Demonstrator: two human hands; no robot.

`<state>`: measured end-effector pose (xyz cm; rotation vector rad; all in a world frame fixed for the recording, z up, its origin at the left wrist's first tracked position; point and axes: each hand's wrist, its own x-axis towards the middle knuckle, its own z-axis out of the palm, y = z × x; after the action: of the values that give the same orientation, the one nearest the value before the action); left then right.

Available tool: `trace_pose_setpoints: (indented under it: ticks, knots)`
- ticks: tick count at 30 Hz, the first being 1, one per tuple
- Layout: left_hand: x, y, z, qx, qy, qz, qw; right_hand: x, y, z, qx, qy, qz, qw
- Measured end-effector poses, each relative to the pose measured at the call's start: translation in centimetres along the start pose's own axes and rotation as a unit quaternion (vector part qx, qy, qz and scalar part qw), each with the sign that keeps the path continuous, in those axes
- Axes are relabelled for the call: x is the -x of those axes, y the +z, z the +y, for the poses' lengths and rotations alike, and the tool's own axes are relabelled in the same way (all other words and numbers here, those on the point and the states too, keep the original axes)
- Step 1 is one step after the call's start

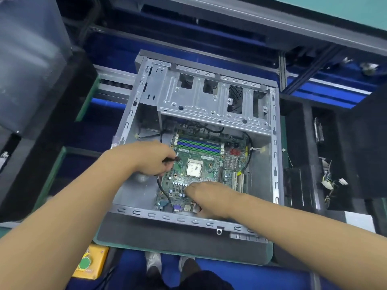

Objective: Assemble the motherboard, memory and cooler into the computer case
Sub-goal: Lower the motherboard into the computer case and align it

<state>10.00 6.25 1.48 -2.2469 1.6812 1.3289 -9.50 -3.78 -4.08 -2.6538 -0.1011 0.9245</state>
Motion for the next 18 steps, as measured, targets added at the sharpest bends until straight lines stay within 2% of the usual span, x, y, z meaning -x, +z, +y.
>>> trace_pose_setpoints:
  ticks: [8,18]
  knots:
    - [-1.1,0.1,-0.6,0.005,-0.005,-0.023,1.0,1.2,-0.9,0.8,-0.063,0.009,-0.071,0.995]
    - [-1.9,0.7,-0.8,-0.007,-0.005,-0.049,0.999,1.6,-0.9,1.4,-0.173,0.092,-0.099,0.976]
